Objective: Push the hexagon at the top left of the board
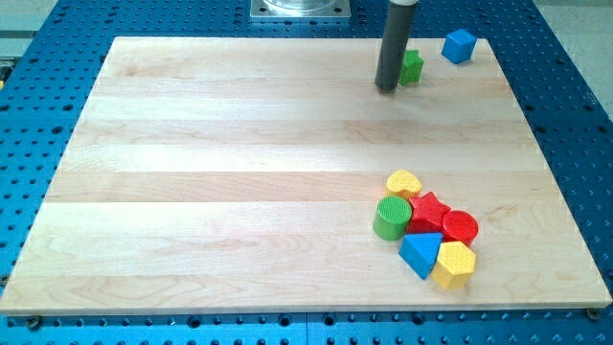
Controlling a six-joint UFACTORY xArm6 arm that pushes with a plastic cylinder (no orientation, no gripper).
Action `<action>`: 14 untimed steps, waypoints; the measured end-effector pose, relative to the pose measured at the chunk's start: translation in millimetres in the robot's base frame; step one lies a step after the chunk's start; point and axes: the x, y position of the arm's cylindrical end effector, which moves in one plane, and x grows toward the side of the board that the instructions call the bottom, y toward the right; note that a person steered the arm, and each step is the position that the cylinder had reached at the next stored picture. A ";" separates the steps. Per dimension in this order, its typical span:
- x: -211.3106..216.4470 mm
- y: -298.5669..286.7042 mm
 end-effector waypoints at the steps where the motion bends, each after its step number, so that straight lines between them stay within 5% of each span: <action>1: 1.9 2.5; 2: 1.9 24.7; 4: 128.5 145.9; 5: 239.6 145.9; 6: 296.4 87.3; 9: 259.6 -132.6; 12: 176.0 -167.0; 14: 155.9 -96.7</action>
